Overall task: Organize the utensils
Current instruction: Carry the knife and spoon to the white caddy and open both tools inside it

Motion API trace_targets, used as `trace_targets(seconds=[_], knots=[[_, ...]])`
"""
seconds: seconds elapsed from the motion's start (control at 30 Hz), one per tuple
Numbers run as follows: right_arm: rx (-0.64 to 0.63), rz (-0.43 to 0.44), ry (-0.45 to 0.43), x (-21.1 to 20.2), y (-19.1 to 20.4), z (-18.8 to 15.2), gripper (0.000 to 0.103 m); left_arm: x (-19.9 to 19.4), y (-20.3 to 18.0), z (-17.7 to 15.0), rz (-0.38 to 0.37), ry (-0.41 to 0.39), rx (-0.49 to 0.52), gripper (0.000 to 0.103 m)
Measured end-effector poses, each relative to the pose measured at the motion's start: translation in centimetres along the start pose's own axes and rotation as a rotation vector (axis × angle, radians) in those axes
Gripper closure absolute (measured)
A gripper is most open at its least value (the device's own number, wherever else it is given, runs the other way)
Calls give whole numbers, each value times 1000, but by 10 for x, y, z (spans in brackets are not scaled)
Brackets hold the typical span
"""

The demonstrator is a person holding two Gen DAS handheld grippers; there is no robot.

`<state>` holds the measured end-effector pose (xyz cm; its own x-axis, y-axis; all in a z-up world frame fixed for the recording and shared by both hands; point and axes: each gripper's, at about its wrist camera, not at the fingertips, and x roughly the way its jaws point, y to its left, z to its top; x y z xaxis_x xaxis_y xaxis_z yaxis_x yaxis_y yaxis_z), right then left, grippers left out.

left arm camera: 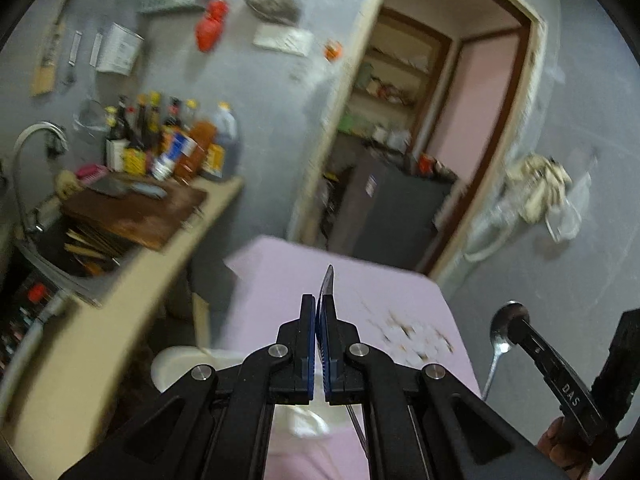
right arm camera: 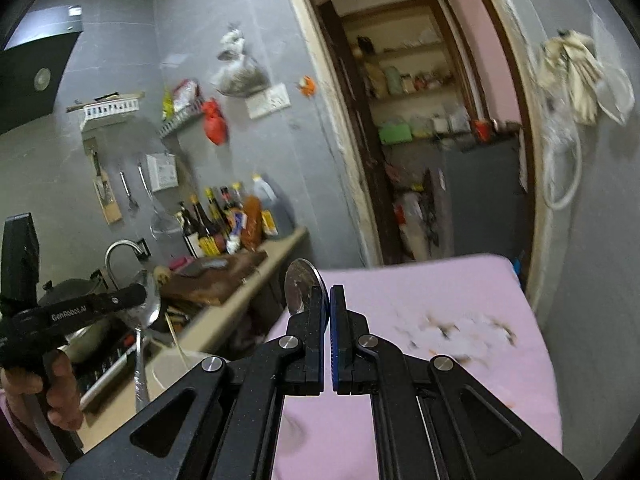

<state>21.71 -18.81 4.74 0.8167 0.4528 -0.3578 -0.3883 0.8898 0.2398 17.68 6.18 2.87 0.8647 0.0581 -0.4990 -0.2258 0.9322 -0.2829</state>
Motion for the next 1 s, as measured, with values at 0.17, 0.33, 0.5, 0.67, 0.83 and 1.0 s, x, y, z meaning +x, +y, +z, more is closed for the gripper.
trace_targets(seconds=[0.17,0.33,0.5,0.67,0.83,1.0], knots=[[-49,-33,-63,18,45,12,100,-11,43,29,91,-109,13,100],[-116,-95,-112,31,79,11,100,-6,71,39,165,-178,34,100],[-178,-149,-113,45,99,2,100,13,78,35,200,-209,70,100],[-213,-183,-67,63,103,-10,100,30,76,21,212,-223,105,100],[-240,-208,-39,74,104,-23,100,39,77,5,260,-258,112,100],[-244,-201,-25,81,105,-32,100,47,75,-11,305,-252,163,100]])
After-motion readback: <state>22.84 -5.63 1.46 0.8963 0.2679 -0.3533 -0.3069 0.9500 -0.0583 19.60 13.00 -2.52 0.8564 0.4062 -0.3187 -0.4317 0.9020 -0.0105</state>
